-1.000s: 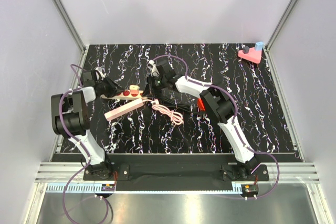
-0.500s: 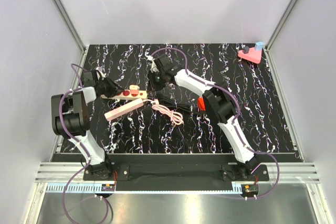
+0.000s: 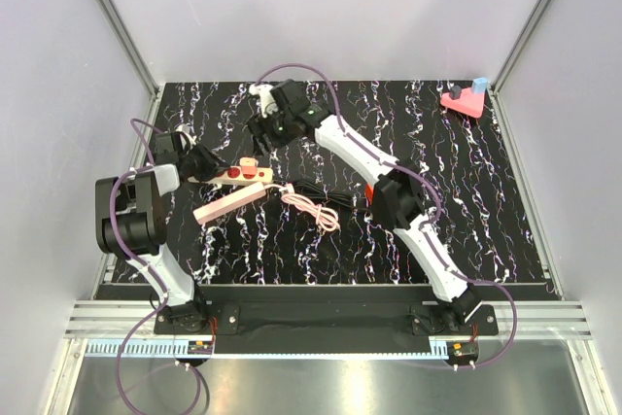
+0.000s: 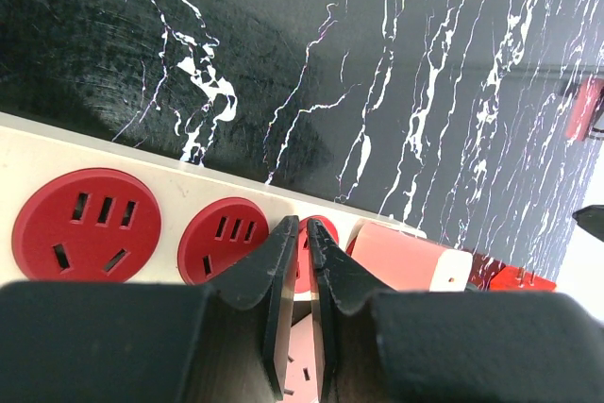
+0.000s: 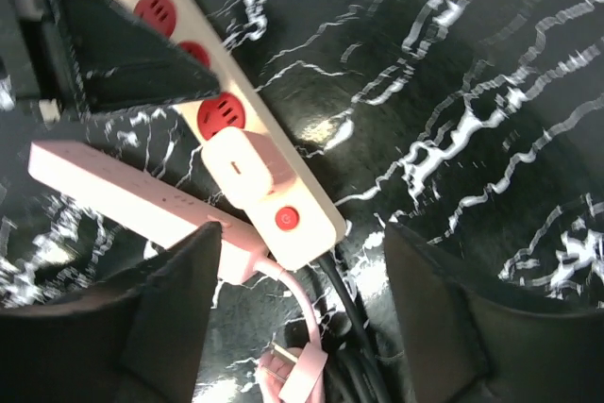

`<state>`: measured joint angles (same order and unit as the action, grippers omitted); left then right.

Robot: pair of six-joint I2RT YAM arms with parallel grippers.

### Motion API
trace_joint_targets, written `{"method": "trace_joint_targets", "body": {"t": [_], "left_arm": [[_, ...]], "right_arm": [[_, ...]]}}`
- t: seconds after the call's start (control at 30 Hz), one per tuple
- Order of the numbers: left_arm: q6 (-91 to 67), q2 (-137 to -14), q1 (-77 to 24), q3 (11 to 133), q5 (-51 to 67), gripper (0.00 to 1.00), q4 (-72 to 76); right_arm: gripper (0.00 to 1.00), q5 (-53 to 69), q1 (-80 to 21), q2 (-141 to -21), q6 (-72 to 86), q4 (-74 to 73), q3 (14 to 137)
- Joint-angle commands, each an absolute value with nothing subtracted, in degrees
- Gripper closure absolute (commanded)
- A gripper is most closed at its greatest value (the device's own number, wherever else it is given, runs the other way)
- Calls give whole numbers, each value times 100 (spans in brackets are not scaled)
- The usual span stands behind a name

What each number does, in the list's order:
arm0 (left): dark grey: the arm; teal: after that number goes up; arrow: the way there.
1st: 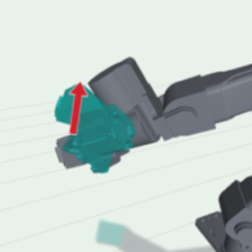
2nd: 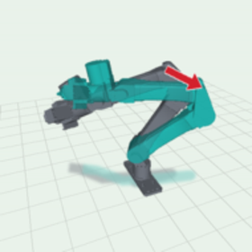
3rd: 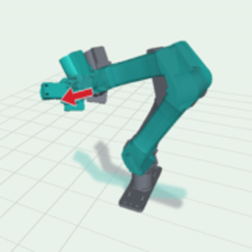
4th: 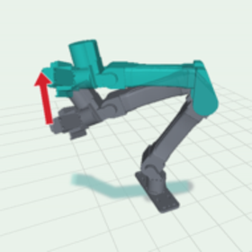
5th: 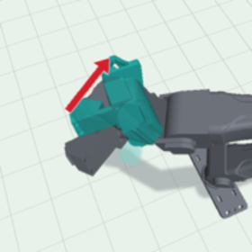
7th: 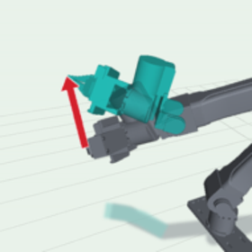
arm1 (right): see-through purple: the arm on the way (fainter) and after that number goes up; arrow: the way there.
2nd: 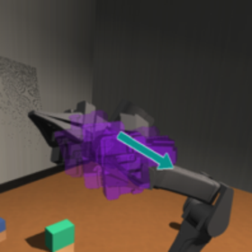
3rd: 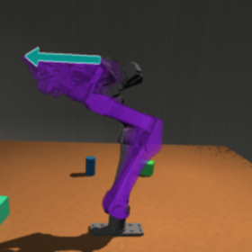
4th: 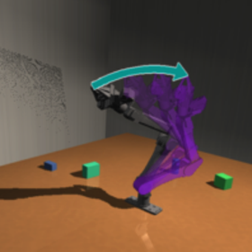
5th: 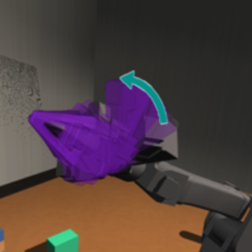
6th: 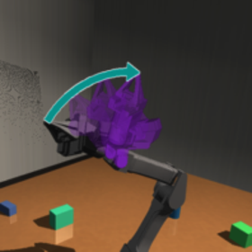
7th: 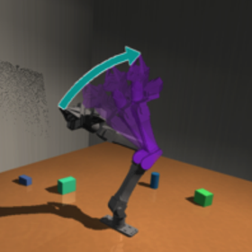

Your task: Pull the plug off the socket

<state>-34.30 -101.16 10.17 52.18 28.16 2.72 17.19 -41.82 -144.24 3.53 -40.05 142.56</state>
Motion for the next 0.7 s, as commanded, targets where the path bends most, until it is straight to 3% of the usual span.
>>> {"method": "trace_joint_targets", "body": {"t": [0.0, 0.07, 0.33, 0.67], "left_arm": [[-3208, -10213, 993, 4931, 2145, 83, -176], [-3225, -10187, 1002, 4887, 2136, 82, -141], [-3234, -10160, 993, 4852, 2109, 82, -79], [-3243, -10151, 984, 4834, 2109, 81, -79]], "right_arm": [[20, 1881, -4561, -14721, -684, -4395, 14642], [16, 1793, -4649, -14800, -1078, -4386, 14712], [15, 1942, -4755, -15143, -1591, -4254, 15100], [24, 1890, -4772, -15390, -1371, -3894, 15205]]}}
